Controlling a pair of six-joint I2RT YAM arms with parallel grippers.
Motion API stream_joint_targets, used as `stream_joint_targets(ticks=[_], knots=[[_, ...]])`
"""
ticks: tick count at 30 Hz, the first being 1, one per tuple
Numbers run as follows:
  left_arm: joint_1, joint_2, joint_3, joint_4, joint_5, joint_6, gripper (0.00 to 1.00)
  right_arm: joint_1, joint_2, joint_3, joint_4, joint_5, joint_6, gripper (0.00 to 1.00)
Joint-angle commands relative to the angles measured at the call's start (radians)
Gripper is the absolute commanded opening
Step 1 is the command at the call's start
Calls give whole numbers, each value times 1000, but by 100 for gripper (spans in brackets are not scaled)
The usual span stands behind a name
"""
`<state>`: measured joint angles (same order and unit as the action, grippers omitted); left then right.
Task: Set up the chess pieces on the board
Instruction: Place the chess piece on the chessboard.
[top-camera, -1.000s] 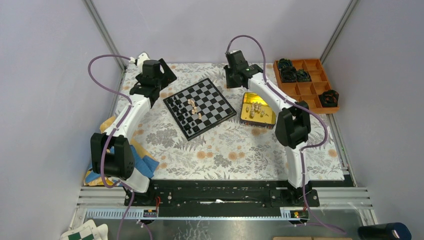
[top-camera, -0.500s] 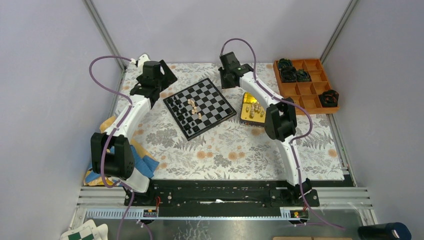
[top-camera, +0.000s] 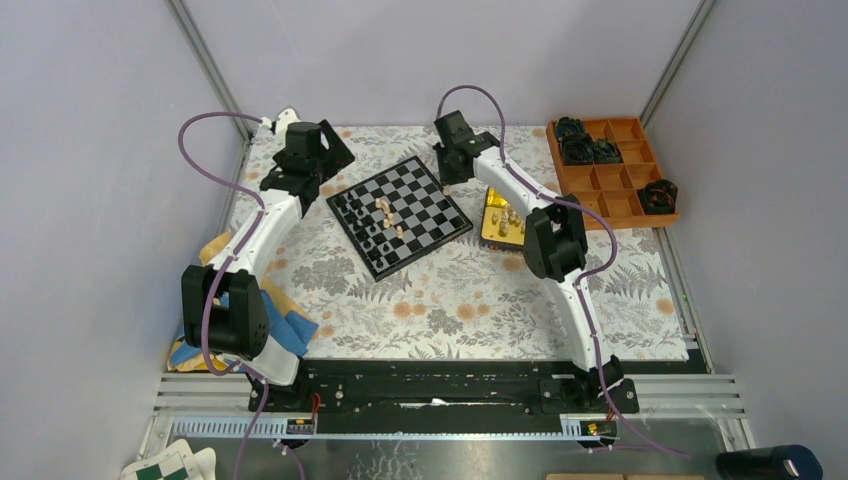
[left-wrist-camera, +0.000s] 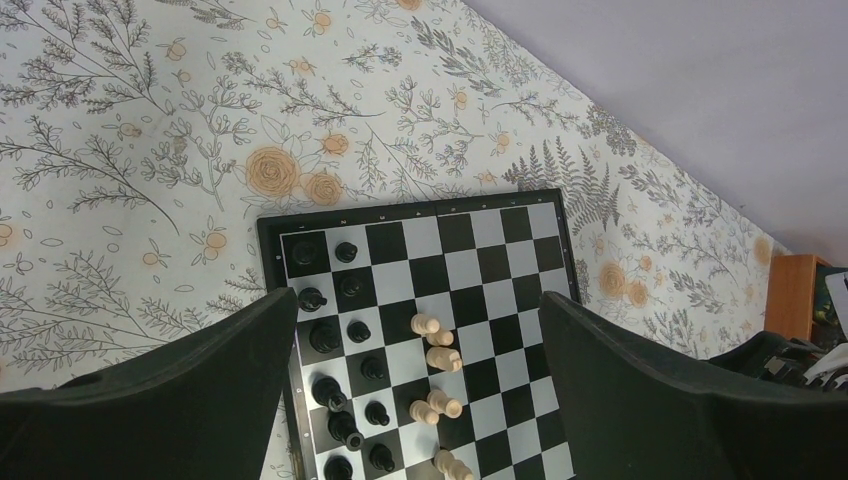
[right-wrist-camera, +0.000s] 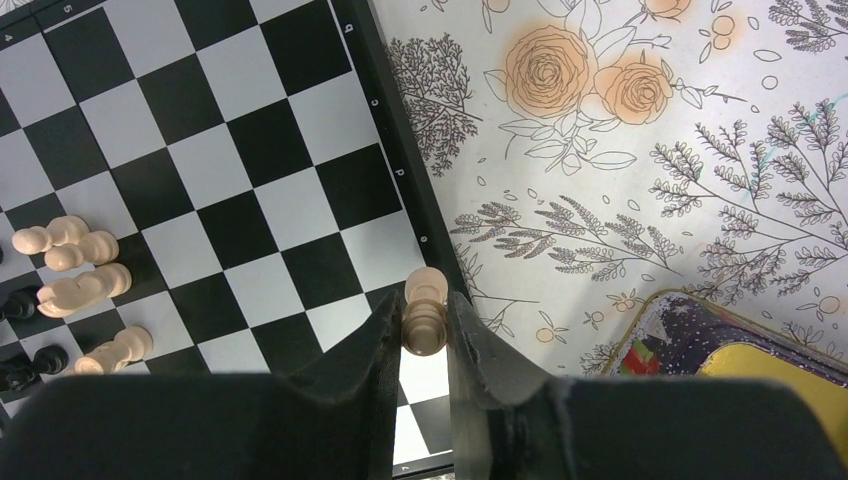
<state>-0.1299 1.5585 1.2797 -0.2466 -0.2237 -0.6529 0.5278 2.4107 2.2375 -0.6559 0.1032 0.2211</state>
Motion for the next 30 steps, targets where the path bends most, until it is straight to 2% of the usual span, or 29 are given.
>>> stream_joint_targets(ticks=[1,13,30], knots=[[8,6,-8,7,13,-8,98,17,7,53,-6,-5,-5,0],[9,6,-17,2,14,-8,97,37,64,131,2,-19,7,0],[13,9,-19,2,17,-5,98,39,90,142,12,-26,12,0]])
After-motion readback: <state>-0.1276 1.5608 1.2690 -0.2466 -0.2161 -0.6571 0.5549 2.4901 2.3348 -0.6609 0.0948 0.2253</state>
